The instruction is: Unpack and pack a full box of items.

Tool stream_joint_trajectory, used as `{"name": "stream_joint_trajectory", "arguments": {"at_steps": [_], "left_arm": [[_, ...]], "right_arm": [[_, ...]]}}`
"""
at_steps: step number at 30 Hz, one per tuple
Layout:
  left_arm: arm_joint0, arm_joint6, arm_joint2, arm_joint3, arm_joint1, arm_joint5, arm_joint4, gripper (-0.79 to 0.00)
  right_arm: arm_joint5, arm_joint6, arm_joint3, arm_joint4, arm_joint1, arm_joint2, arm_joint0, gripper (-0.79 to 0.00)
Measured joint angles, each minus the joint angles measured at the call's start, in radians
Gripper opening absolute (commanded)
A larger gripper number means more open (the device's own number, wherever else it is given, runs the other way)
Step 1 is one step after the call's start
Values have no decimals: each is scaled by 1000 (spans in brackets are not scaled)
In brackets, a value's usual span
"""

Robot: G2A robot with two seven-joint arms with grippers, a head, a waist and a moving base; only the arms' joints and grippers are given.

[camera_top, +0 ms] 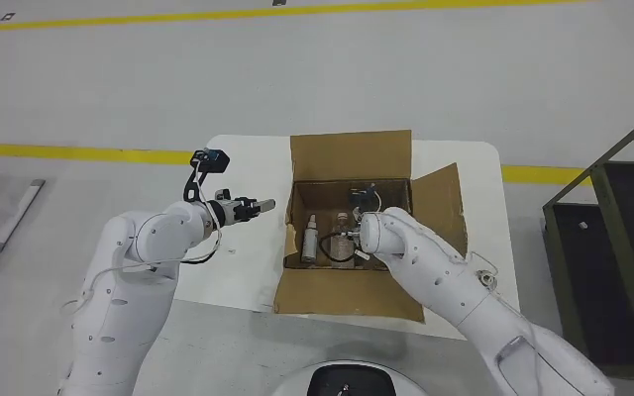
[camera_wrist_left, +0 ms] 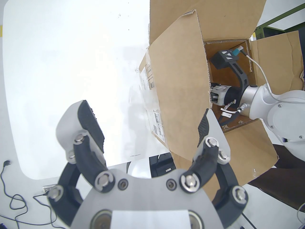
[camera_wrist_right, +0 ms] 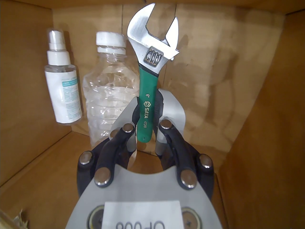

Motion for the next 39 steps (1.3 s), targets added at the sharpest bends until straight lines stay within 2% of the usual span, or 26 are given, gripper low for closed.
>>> {"name": "stream_joint_trajectory", "arguments": {"at_steps": [9,11,14,16,17,18,19,23,25,29,31,35,36,38,39], "left_arm": [[0,0,0,0,0,0,0,0],[0,0,0,0,0,0,0,0],[0,0,0,0,0,0,0,0],[0,0,0,0,0,0,0,0],[0,0,0,0,0,0,0,0],[0,0,0,0,0,0,0,0],[0,0,0,0,0,0,0,0],[0,0,0,0,0,0,0,0],[0,0,0,0,0,0,0,0],[0,0,0,0,0,0,0,0],[0,0,0,0,0,0,0,0],[0,0,0,0,0,0,0,0],[0,0,0,0,0,0,0,0],[0,0,0,0,0,0,0,0],[0,0,0,0,0,0,0,0]], "right_arm": [[-38,-21,200,69,-97,-62,71,-785],[-54,-29,232,77,-113,-68,81,-600],[-77,-39,270,90,-132,-71,92,-539],[-85,-42,286,92,-141,-72,97,-397],[-90,-44,294,93,-145,-71,100,-83],[-94,-44,300,94,-148,-69,103,-80],[-99,-43,305,95,-150,-68,106,-126],[-120,-47,311,97,-154,-52,113,-123],[-130,-47,303,101,-151,-37,114,-179],[-157,-49,241,77,-125,6,108,-215],[-159,-41,190,60,-104,36,94,-394],[-159,8,-16,-10,-32,147,27,-499],[-154,26,-81,-36,-12,179,2,-573],[-155,68,-257,-101,36,269,-77,-637],[-170,83,-341,-128,57,313,-120,-699]]}}
